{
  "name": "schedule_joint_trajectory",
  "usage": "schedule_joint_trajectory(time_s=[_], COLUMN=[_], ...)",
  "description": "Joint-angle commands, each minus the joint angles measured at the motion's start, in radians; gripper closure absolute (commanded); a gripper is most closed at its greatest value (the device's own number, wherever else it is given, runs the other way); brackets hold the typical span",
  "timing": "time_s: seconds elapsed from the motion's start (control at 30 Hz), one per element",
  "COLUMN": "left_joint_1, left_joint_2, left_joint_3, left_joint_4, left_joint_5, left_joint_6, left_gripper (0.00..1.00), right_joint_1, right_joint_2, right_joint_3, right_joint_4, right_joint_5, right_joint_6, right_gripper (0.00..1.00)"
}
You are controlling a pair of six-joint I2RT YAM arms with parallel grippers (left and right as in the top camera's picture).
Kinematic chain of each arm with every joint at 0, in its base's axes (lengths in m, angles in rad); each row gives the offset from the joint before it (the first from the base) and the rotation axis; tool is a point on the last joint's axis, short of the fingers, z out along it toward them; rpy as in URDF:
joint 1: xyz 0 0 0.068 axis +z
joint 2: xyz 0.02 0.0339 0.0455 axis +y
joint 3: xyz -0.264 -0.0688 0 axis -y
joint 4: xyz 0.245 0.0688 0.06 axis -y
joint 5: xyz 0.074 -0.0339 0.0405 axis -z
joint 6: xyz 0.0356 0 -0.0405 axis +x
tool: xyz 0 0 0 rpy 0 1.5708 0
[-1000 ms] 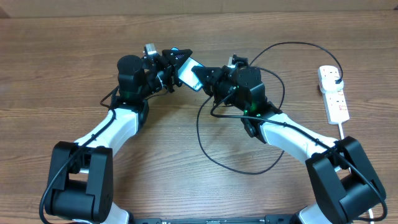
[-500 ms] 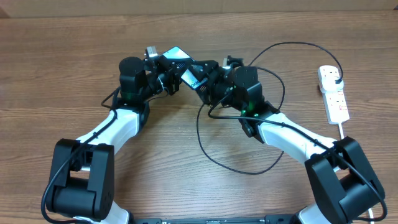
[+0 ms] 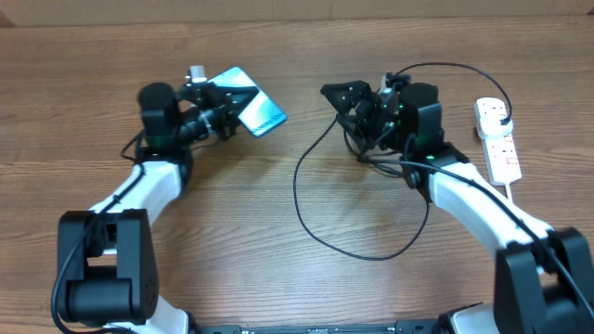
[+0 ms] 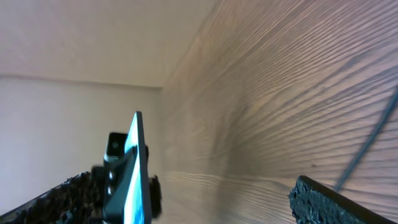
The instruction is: Plug charger to phone and switch on socket
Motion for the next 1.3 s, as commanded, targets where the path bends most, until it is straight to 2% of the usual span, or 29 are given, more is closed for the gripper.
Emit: schedule_joint_trajectory(time_s=[0.0,0.2,0.3,0.47,0.57,0.73,1.03,1.27], left_joint_1=[0.047,0.053,0.047,0.037,0.037,0.038,0.038,0.037], left_joint_2=[0.053,0.219,0.293,0.352,0.354,0.354,0.354,0.354], left_joint_3=[0.025,0.108,0.166,0.234,0.241,0.242,0.242,0.242], left_joint_4=[-0.001,0.027,0.056,0.064,0.101,0.127,0.127,0.127], left_joint_5=[0.174,0.357,0.443,0.499,0.504,0.511,0.517,0.517], left_joint_6=[0.078,0.067,0.059,0.063,0.063,0.047,0.048,0.051], left_gripper=[0.96,0.96,0.96,0.96,0.96,0.96,0.95,0.95], right_joint_1=[0.013,0.060,0.087,0.126,0.129,0.129,0.129,0.129], right_joint_2=[-0.084,-0.098,-0.098,-0.092,-0.074,-0.021,0.115,0.231], right_joint_3=[0.007,0.007,0.007,0.007,0.007,0.007,0.010,0.113], right_joint_4=[-0.076,-0.235,-0.255,-0.253,-0.236,-0.205,-0.069,-0.103], right_joint_5=[0.041,0.204,0.274,0.398,0.406,0.455,0.498,0.518], right_joint_6=[-0.234,-0.377,-0.454,-0.553,-0.595,-0.600,-0.587,-0.563], right_gripper=[0.00,0.01,0.00,0.00,0.00,0.04,0.22,0.25])
